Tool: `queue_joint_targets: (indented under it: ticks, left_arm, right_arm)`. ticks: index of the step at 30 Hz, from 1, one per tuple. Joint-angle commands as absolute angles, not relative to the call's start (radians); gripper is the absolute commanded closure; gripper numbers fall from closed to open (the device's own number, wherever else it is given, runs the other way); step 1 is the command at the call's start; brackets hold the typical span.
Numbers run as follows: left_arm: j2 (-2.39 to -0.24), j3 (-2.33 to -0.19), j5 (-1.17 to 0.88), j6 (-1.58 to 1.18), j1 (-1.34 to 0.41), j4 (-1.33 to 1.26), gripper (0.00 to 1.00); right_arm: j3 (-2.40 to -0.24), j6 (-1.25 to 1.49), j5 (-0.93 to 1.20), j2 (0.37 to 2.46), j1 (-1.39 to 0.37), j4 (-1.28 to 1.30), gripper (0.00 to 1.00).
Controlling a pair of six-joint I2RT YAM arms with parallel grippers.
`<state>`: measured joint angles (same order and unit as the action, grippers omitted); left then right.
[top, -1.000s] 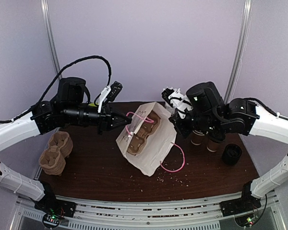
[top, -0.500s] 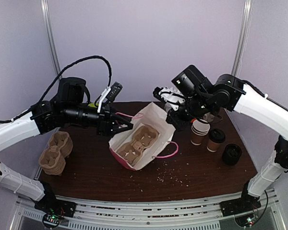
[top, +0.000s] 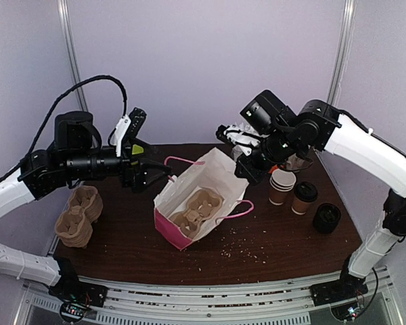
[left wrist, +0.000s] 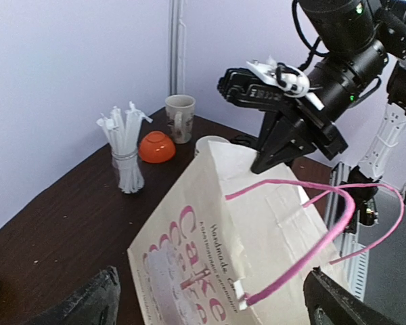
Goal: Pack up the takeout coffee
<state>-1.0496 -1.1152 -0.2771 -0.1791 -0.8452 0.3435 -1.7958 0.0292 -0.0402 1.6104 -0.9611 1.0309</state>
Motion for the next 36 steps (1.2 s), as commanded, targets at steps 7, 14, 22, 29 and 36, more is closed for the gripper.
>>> queue_joint_targets:
  ticks: [7, 14, 22, 29, 36]
  left_arm:
    - [-1.128, -1.215, -0.266, -0.026, -0.845, 0.499, 0.02]
    - [-1.189, -1.256, -0.259, -0.029, -0.845, 0.569, 0.12]
    - [-1.306, -1.369, -0.239, -0.03, -0.846, 0.698, 0.47]
    - [-1.351, -1.418, -0.215, -0.016, -0.847, 0.756, 0.4]
    - [-1.37, -1.43, -0.218, -0.009, -0.847, 0.761, 0.81]
  right_arm:
    - [-1.876, 0.033, 0.0, 1.671, -0.941, 1.055, 1.0]
    - [-1.873, 0.036, -0.002, 1.678, -0.94, 1.054, 1.0]
    - [-1.881, 0.043, -0.009, 1.687, -0.937, 1.048, 1.0]
    - [-1.903, 0.042, -0.007, 1.707, -0.937, 1.049, 1.0]
    - [-1.914, 0.046, 0.004, 1.72, -0.938, 1.045, 1.0]
